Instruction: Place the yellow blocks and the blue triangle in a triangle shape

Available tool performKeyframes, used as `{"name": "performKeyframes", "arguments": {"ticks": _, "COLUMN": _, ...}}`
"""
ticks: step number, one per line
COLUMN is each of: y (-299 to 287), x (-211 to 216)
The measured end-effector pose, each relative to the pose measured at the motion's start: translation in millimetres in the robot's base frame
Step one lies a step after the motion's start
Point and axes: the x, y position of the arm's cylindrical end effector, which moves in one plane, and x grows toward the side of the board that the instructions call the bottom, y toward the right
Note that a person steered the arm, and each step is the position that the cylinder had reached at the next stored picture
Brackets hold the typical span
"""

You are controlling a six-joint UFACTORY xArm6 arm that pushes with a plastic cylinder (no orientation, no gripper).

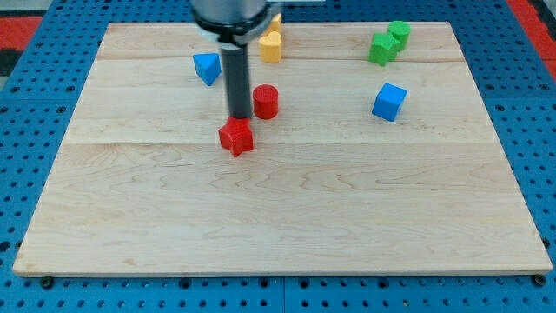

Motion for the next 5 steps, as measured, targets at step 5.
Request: {"name": "performKeyframes", "arguments": {"ticks": 5, "y": -55, "x": -50}}
